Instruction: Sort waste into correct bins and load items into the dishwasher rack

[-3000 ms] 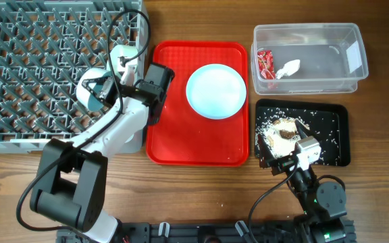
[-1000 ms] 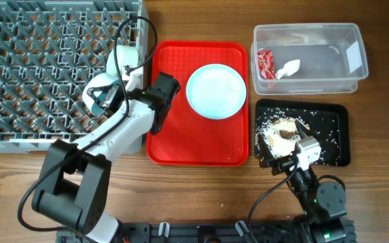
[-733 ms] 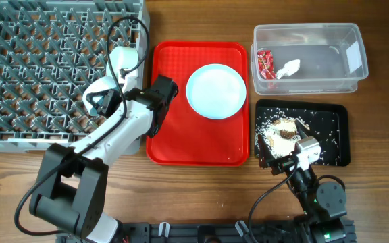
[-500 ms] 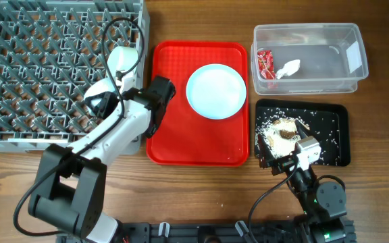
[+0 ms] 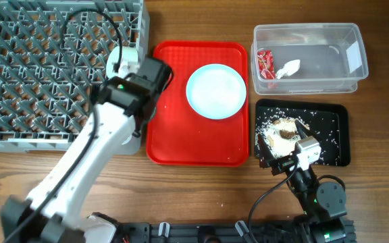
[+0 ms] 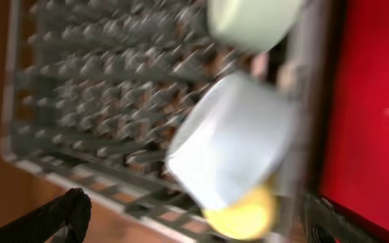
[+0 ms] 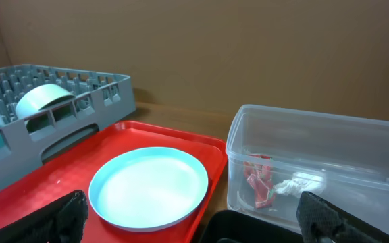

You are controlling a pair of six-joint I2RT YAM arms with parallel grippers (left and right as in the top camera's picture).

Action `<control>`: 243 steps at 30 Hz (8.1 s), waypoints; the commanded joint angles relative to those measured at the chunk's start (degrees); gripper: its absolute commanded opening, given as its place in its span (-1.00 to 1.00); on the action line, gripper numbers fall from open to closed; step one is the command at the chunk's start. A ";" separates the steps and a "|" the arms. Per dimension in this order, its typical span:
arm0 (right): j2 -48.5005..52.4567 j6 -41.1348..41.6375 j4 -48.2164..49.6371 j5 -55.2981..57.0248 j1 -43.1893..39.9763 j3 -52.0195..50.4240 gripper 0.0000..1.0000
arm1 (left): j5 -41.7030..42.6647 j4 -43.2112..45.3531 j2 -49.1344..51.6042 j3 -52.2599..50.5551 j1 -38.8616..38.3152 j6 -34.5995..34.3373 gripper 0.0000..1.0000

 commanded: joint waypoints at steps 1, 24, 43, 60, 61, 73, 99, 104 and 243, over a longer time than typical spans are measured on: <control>-0.66 0.79 0.33 -0.87 -0.31 -0.09 1.00 | 14.62 0.70 -4.48 4.28 -1.90 -1.16 1.00; -0.66 0.79 0.33 -0.90 -0.31 -0.09 1.00 | 39.43 29.16 23.02 4.13 -1.95 -13.18 0.55; -0.66 0.79 0.33 -0.90 -0.31 -0.09 1.00 | 41.22 29.83 33.29 4.59 0.35 -3.45 -0.92; -0.66 0.79 0.33 -0.90 -0.31 -0.09 1.00 | -15.02 1.33 4.42 23.10 3.10 11.06 -0.92; -0.66 0.79 0.33 -0.90 -0.31 -0.09 1.00 | -17.35 0.59 4.00 23.10 3.34 12.24 -0.92; -0.66 0.79 0.31 -0.87 -0.31 -0.09 1.00 | -22.77 10.99 7.37 20.76 18.01 21.24 -0.92; -0.66 0.79 0.31 -0.90 -0.31 -0.09 1.00 | -7.45 30.56 19.76 19.85 28.02 37.75 -0.92; -0.66 0.81 0.33 -0.87 -0.31 -0.09 1.00 | -6.34 33.94 20.35 19.85 28.30 41.59 -0.92; -0.66 0.79 0.31 -0.87 -0.31 -0.09 1.00 | 37.27 62.86 -85.05 -76.19 18.60 3.80 1.00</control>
